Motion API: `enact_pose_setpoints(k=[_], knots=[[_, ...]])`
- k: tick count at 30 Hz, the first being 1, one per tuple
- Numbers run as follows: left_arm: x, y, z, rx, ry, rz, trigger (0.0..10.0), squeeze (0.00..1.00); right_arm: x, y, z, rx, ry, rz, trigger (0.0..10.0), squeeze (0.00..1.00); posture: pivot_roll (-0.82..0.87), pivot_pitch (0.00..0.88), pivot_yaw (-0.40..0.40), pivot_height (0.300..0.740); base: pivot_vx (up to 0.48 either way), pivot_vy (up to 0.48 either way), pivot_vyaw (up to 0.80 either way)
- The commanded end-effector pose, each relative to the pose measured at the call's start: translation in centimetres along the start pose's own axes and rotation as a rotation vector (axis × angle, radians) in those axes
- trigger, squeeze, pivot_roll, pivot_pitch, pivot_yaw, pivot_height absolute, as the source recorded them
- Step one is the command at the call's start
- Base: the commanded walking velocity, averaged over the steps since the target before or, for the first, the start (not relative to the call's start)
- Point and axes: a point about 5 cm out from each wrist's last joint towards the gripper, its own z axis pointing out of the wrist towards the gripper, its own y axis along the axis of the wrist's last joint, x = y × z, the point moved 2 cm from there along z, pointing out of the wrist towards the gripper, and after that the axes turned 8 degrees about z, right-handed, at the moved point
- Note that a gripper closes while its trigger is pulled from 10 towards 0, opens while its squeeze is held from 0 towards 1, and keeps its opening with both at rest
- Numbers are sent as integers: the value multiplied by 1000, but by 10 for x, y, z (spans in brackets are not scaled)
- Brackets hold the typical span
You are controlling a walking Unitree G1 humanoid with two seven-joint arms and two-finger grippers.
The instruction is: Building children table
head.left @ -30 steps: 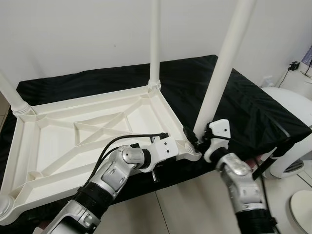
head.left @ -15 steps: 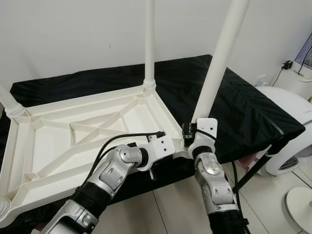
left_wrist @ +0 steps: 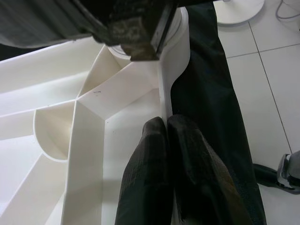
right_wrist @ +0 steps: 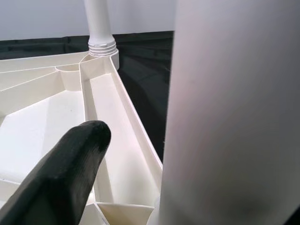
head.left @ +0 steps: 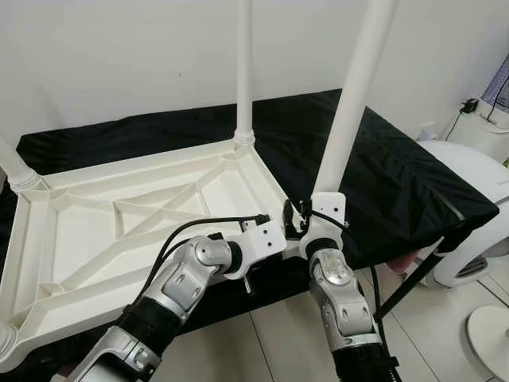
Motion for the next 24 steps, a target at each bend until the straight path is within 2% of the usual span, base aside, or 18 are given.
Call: enact_pose_setpoints(k=[1,3,4,5,6,9,11,13,17,18,21,24], knots=[[-15,-4,7,29,-46,-4,10000,0,11,-9,-3,39,56,15,10000,1000,-81,74,26,740,0,0,0],[-14,-4,7,28,-45,-4,10000,0,7,-9,-3,43,69,18,10000,1000,-83,74,27,740,0,0,0],[-14,-3,7,26,-45,-4,10000,0,4,-9,-3,38,88,20,10000,255,-84,74,28,740,0,0,0],[-14,-3,7,26,-45,-4,10000,0,4,-9,-3,38,88,20,10000,255,-84,74,28,740,0,0,0],[-14,-3,8,26,-45,-4,10000,0,2,-8,-4,37,123,25,10000,0,-85,74,28,740,0,0,0],[-13,-3,8,24,-44,-4,10000,0,-3,-8,-8,39,246,30,10000,0,-88,74,29,740,0,0,0],[-13,-3,8,24,-44,-4,10000,0,-5,-8,-10,43,281,30,10000,0,-89,74,29,740,0,0,0],[-13,-2,8,24,-44,-4,10000,0,-14,-9,-13,58,358,20,10000,0,-91,75,29,740,0,0,0],[-13,-2,8,23,-43,-4,10000,0,-23,-9,-16,68,418,-1,10000,0,-92,75,30,740,0,0,0],[-12,-2,9,22,-43,-4,10000,0,-32,-10,-17,79,465,-31,10000,0,-95,75,30,740,0,0,0],[-12,-2,9,21,-44,-3,10000,0,-35,-11,-17,84,484,-40,10000,0,-95,75,30,740,0,0,0],[-12,-1,9,20,-42,-3,10000,0,-45,-14,-19,129,582,-72,10000,0,-94,72,32,740,0,0,0]])
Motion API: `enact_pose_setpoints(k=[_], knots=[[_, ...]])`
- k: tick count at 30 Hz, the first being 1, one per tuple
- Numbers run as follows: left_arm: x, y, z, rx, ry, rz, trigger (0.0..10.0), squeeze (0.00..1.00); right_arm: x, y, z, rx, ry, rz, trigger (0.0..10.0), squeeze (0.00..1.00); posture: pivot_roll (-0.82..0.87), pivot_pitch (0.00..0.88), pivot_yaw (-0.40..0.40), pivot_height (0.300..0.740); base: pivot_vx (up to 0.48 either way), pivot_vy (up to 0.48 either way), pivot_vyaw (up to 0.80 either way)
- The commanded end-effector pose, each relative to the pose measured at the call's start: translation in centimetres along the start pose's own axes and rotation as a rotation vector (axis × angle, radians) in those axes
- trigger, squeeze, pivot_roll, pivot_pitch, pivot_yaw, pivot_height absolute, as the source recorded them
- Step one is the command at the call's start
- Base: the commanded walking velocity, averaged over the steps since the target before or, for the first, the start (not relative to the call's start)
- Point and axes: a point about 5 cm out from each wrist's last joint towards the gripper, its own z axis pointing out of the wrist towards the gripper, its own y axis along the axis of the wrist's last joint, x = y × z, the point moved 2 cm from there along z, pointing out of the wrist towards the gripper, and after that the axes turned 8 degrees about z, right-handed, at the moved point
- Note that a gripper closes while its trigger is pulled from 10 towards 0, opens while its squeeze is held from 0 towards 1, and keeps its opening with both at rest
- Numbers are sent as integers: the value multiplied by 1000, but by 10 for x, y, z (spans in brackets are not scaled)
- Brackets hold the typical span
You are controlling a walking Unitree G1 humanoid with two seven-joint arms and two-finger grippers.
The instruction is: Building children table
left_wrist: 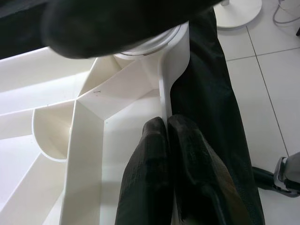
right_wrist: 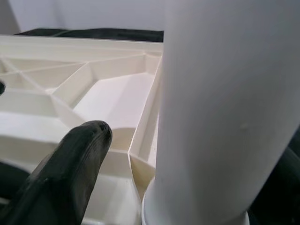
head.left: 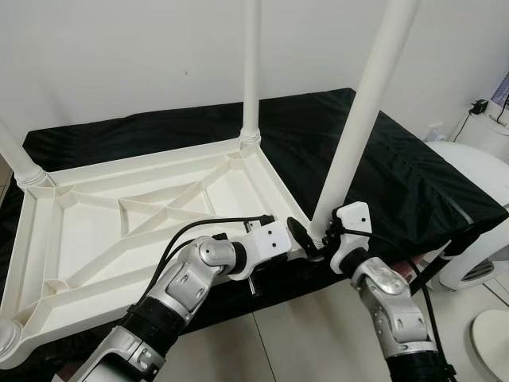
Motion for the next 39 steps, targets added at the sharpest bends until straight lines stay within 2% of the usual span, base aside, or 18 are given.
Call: enact_pose_setpoints(k=[1,11,14,20,26,27,28,29,30,31,32,33,35,36,39], knots=[[-10,-7,5,41,-38,-3,10000,0,3,-14,-3,59,88,12,10000,0,-94,72,32,740,0,0,0],[-11,-7,6,41,-40,-2,10000,0,-9,-8,-3,63,183,-26,10000,0,-92,73,36,740,0,0,0],[-11,-7,6,40,-43,-1,10000,0,-20,4,0,49,228,-65,10000,0,-94,68,39,740,0,0,0],[-11,-6,6,38,-44,2,10000,0,-35,9,1,54,234,-124,10000,0,-94,66,39,740,0,0,0],[-12,-5,7,33,-49,4,10000,0,-39,2,2,71,234,-131,10000,0,-96,61,42,740,0,0,0],[-12,-4,7,31,-51,5,10000,0,-39,0,1,80,239,-133,7922,0,-96,61,42,740,0,0,0],[-12,-4,7,31,-51,5,10000,0,-39,0,1,80,239,-133,7922,0,-96,61,42,740,0,0,0],[-12,-4,7,30,-51,5,10000,0,-39,-2,1,86,245,-132,7373,0,-96,61,42,740,0,0,0],[-12,-4,7,29,-51,5,10000,0,-40,-5,1,94,260,-129,4078,0,-96,61,42,740,0,0,0],[-13,-4,7,29,-52,6,10000,0,-40,-6,1,98,265,-127,2745,0,-98,53,41,740,0,0,0],[-13,-4,7,29,-52,6,10000,0,-40,-6,1,98,265,-127,2745,0,-98,53,41,740,0,0,0],[-13,-4,8,29,-52,6,10000,0,-40,-8,1,100,270,-126,2039,0,-98,53,41,740,0,0,0],[-13,-4,8,29,-53,6,10000,0,-40,-9,1,99,272,-127,2039,0,-98,53,41,740,0,0,0],[-13,-4,8,28,-53,7,10000,0,-40,-9,1,99,275,-126,0,0,-100,52,40,740,0,0,0],[-13,-3,8,28,-53,7,10000,0,-40,-9,1,99,277,-125,0,0,-100,52,40,740,0,0,0]])
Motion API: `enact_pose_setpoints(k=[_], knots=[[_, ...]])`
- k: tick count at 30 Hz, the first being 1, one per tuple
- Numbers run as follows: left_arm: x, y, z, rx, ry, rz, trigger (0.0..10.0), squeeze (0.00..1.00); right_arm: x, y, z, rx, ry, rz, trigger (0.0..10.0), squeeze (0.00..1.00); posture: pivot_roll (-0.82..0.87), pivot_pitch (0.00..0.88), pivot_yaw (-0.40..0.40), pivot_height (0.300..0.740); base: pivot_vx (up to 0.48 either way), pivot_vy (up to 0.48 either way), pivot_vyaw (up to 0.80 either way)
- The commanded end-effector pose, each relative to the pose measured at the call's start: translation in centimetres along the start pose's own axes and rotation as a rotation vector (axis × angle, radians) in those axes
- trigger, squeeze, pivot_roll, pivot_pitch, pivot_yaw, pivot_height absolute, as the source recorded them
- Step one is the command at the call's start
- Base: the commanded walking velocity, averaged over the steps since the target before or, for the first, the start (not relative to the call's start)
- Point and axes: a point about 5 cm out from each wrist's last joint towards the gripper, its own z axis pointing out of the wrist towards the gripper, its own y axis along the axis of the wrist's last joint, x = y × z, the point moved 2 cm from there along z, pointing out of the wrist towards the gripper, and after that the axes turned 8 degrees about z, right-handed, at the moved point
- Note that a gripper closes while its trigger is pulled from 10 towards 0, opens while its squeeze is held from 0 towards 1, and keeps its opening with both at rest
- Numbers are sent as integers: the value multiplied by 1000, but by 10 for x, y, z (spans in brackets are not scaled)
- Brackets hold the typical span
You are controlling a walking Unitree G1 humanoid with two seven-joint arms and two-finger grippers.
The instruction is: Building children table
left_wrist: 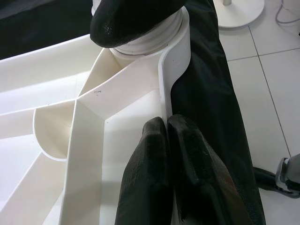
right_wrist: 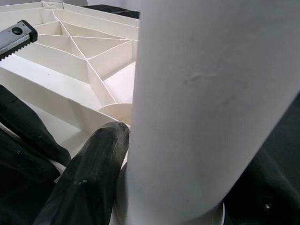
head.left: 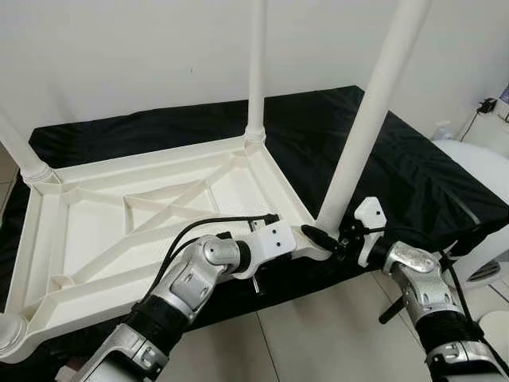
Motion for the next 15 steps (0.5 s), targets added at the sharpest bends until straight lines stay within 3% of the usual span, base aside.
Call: enact_pose_setpoints(k=[1,5,6,10,15], knots=[[-11,-7,5,38,-43,0,10000,0,1,-5,1,17,11,15,0,0,-100,52,40,740,0,0,0],[-11,-7,5,38,-42,-1,10000,0,3,-7,1,6,8,31,0,0,-101,58,38,740,0,0,0],[-10,-7,5,38,-42,-2,10000,0,4,-7,2,-1,-6,44,10000,0,-100,62,36,740,0,0,0],[-10,-7,5,38,-41,-3,10000,0,5,-8,3,-11,-23,61,10000,0,-100,62,36,740,0,0,0],[-9,-8,4,41,-37,-5,10000,0,18,-5,9,-77,-43,116,10000,0,-98,69,32,740,0,0,0]])
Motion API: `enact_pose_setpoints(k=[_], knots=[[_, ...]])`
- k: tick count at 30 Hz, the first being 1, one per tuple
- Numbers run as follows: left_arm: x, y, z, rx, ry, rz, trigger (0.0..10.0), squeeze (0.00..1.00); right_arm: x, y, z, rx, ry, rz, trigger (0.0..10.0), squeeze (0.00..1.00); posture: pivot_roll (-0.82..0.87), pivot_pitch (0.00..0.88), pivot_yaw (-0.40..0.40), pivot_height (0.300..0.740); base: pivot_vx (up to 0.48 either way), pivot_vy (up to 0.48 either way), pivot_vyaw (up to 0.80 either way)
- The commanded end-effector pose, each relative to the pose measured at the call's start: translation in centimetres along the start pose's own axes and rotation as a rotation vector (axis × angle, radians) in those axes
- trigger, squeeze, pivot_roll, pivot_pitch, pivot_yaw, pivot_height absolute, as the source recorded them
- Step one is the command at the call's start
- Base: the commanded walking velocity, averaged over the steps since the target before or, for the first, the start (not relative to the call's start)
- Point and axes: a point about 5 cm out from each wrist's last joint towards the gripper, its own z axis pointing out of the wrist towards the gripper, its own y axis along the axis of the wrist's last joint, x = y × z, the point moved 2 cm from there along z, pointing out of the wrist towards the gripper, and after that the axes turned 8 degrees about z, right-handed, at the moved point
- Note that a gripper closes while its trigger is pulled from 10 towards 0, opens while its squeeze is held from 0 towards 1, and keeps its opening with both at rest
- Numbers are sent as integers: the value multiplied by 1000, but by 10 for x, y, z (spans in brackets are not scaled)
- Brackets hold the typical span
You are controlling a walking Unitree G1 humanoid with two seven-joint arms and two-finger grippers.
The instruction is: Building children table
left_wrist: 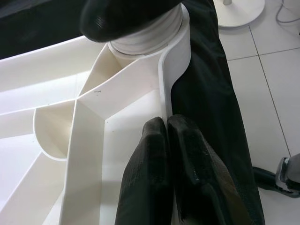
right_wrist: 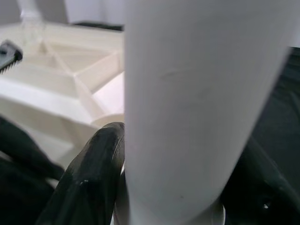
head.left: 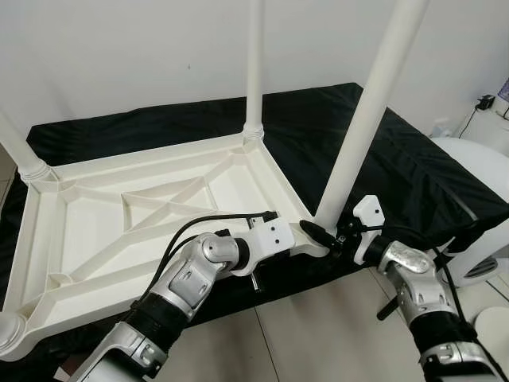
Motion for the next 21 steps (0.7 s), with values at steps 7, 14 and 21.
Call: enact_pose_setpoints(k=[7,14,21], knots=[[-10,-7,5,36,-38,-4,10000,0,25,-1,13,-79,-82,87,10000,0,-97,70,33,740,0,0,0],[-10,-7,4,38,-42,-3,10000,0,41,1,22,-132,-228,128,10000,0,-97,72,36,740,0,0,0],[-10,-7,4,37,-43,-2,10000,0,52,6,29,-137,-357,133,10000,0,-95,73,37,740,0,0,0]])
